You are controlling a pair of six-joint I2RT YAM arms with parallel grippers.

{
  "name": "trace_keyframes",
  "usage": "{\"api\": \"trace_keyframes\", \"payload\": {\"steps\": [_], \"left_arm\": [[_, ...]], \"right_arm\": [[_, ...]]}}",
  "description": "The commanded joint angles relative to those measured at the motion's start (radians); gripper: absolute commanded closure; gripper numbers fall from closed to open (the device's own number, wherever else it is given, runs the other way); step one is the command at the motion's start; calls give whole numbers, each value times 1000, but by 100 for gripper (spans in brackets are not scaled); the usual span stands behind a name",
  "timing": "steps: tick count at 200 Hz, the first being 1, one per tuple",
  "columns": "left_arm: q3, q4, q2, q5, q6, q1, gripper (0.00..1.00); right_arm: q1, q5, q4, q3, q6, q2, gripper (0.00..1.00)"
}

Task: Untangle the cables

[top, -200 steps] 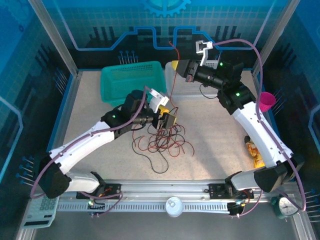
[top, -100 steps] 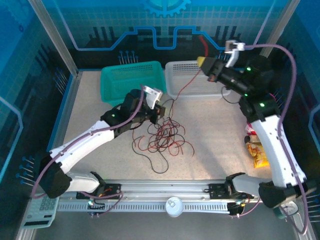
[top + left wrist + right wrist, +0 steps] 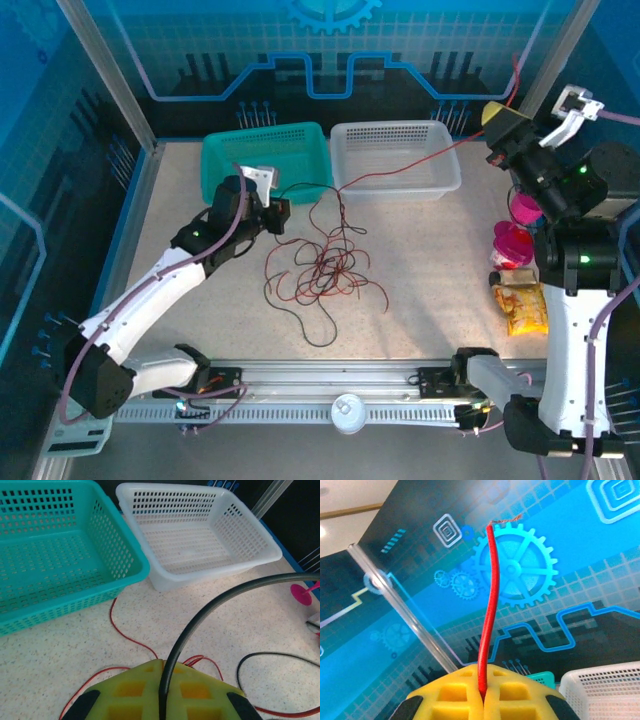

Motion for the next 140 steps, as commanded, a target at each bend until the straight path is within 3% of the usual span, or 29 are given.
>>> {"api": "trace_keyframes", "payload": {"steps": [1,52,140], "left_arm": [[-38,-57,-16,-39,-32,25,100],[-131,-77,18,-44,-61,70,100],[-203,-75,68,-96,-90,88,100]], "right_arm": [[-53,30,-17,53,34,-13,100],[-161,-10,-27,89,71,-15,100],[-212,-47,-3,107,121,14,100]]}}
